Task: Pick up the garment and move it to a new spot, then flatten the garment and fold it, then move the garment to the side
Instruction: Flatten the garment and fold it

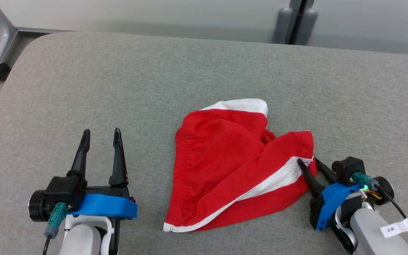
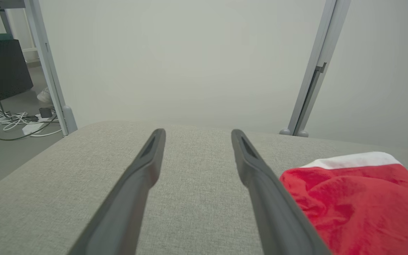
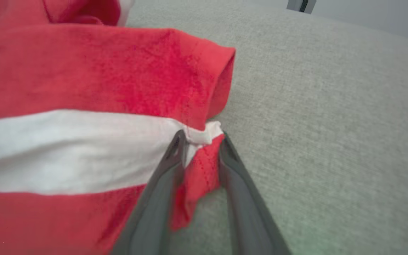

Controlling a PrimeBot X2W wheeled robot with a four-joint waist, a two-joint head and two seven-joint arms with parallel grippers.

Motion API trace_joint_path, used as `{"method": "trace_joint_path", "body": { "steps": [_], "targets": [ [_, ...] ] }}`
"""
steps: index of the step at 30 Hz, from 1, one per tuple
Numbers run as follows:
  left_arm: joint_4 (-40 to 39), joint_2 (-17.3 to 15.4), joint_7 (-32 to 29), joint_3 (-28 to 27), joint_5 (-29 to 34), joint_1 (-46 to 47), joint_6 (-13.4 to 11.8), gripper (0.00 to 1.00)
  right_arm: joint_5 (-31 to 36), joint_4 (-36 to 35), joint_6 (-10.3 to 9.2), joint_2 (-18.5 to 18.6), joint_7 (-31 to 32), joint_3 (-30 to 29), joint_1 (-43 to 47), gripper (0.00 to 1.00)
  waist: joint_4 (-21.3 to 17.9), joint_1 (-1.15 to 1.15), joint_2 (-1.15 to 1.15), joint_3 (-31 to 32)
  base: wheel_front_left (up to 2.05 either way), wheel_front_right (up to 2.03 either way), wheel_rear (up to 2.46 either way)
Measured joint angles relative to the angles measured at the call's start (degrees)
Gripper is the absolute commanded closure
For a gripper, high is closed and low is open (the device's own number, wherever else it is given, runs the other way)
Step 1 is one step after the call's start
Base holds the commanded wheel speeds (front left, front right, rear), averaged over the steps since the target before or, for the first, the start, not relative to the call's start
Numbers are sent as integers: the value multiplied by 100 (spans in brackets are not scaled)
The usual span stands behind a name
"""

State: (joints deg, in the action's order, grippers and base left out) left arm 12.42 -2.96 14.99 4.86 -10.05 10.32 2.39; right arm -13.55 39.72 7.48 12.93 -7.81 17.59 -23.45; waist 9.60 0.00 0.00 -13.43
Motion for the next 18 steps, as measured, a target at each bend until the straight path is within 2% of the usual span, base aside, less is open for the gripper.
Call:
{"method": "trace_joint_path", "body": {
  "steps": [8, 18],
  "targets": [
    [38, 3, 0, -55, 0, -87, 2, 0, -182, -143, 1, -5, -453, -103, 79, 100, -305, 0, 0, 187, 0, 0, 0],
    [56, 3, 0, -69, 2, -176, 40, 0, -250, -1397, 1, 23, -403, -633, 1341, 100, -741, -1, 0, 420, 0, 0, 0]
  ]
}}
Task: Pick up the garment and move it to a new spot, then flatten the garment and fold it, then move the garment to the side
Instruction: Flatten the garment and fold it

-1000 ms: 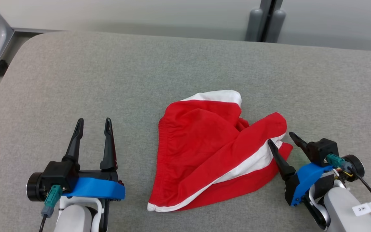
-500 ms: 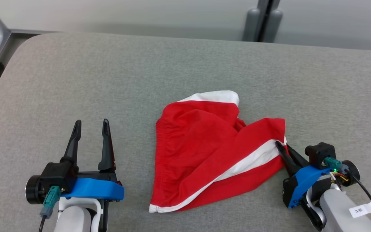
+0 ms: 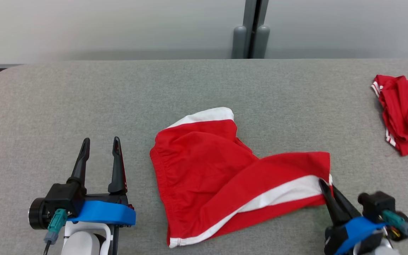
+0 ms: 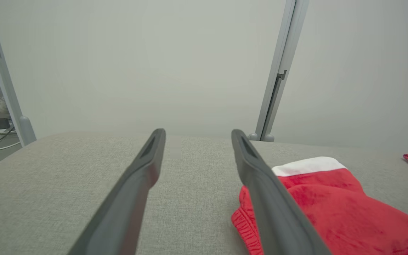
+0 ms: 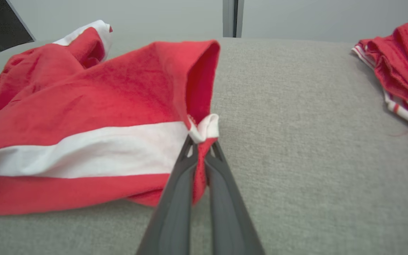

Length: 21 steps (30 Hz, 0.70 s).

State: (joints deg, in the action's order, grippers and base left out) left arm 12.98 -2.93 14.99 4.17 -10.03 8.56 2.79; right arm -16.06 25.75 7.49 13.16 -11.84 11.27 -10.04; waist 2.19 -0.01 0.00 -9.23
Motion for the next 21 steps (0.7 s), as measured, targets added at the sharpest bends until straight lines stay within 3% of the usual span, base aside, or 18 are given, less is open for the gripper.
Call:
{"method": "trace_joint_path", "body": {
  "steps": [3, 4, 5, 6, 7, 21],
  "targets": [
    [1, 0, 0, -4, 1, -26, 10, 0, 2, -390, 0, -88, 159, -222, 438, 100, -68, 0, 0, 40, 0, 0, 0],
    [1, 0, 0, -11, 1, -32, 10, 0, 15, -503, 0, -142, 227, -270, 559, 84, -90, 0, 0, 50, 0, 0, 0],
    [1, 0, 0, -14, 2, -36, 10, 0, 40, -620, 0, -196, 280, -311, 675, 58, -110, 0, 0, 60, 0, 0, 0],
    [4, 0, 0, -19, 2, -46, 11, 0, 63, -720, 0, -230, 328, -331, 774, 18, -127, 0, 0, 73, 0, 0, 0],
    [5, -1, 0, -23, 3, -63, 12, 0, 88, -824, 0, -260, 342, -368, 859, 0, -143, 0, 0, 83, 0, 0, 0],
    [40, 0, 0, -85, 60, -112, 77, 0, 352, -2008, -1, -449, 633, -823, 1267, 0, -208, 0, 0, 144, 0, 0, 0]
  ]
}}
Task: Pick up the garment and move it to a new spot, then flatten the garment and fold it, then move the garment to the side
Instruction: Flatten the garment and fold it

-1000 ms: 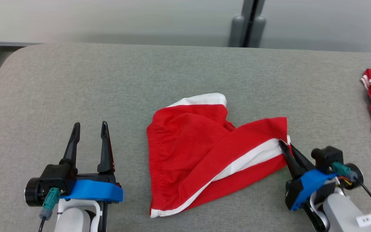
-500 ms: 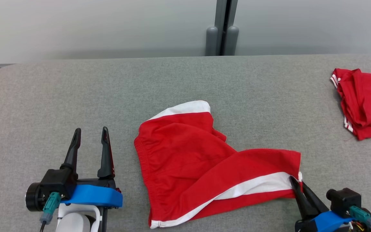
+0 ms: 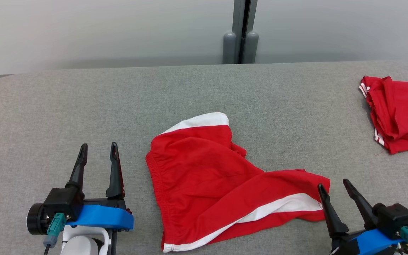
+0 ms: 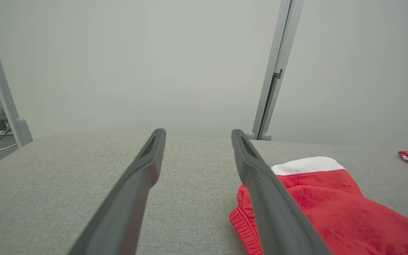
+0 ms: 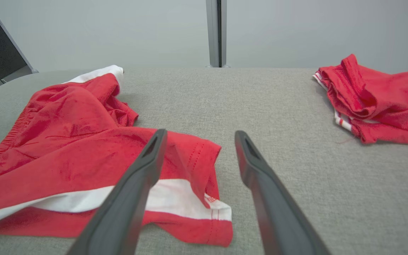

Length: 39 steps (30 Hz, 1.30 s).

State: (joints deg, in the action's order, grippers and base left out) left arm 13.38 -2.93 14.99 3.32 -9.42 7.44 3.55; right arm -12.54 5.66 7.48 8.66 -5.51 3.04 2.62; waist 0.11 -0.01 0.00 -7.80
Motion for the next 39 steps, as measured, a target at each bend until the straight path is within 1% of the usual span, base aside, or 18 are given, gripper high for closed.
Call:
{"method": "trace_joint_path", "body": {
  "steps": [6, 16, 19, 31, 39],
  "targets": [
    [1, 0, 0, 21, 1, -15, 1, 0, 87, -298, 1, -92, 37, -97, 3, 0, 46, 0, 0, 61, 0, 0, 0],
    [-35, 0, 0, -26, 80, -250, 3, 0, 265, -516, 0, -294, -310, -616, 7, 0, -9, 1, 0, 234, 0, 0, 0],
    [-60, 0, 0, -48, 82, -359, 3, 0, 301, -548, 0, -331, -322, -734, 8, 0, -41, 1, 0, 293, 0, 0, 0],
    [-245, -58, 0, -242, 100, -750, 34, 0, 364, -528, 0, -420, -319, -876, 146, 0, -11, 0, 0, 529, 0, 0, 0],
    [-292, -57, 0, -212, 143, -836, 52, 0, 386, -499, 0, -439, -263, -854, 197, 0, 31, 1, 0, 525, 0, 0, 0]
  ]
}}
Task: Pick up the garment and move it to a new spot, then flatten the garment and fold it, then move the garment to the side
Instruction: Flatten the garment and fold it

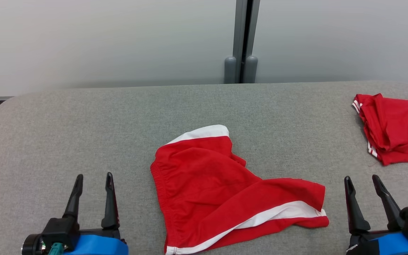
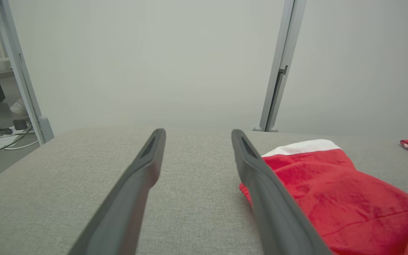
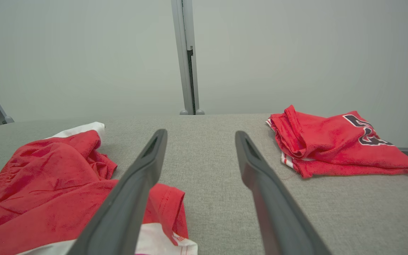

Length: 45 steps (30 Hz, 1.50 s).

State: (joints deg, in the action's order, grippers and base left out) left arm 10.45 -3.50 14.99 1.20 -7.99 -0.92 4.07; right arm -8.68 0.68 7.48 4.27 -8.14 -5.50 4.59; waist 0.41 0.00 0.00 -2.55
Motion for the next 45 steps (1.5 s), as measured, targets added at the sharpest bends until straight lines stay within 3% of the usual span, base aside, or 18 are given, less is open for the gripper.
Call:
{"method": "trace_joint_path", "body": {
  "steps": [16, 29, 45],
  "targets": [
    [464, -114, -78, 1447, 110, -236, 301, 0, -48, 1125, 0, 347, -52, 532, 192, 0, 40, 0, 0, -110, 0, 0, 0],
    [599, -385, -316, 2265, -140, -438, 333, 0, -158, 2320, 1, 777, -303, 1028, -492, 0, 111, 0, 0, -278, 0, 0, 0],
    [776, -480, -486, 2691, -408, -441, 334, 0, -341, 3205, 1, 1145, -465, 1861, -1323, 0, 173, 0, 0, -525, 0, 0, 0]
  ]
}}
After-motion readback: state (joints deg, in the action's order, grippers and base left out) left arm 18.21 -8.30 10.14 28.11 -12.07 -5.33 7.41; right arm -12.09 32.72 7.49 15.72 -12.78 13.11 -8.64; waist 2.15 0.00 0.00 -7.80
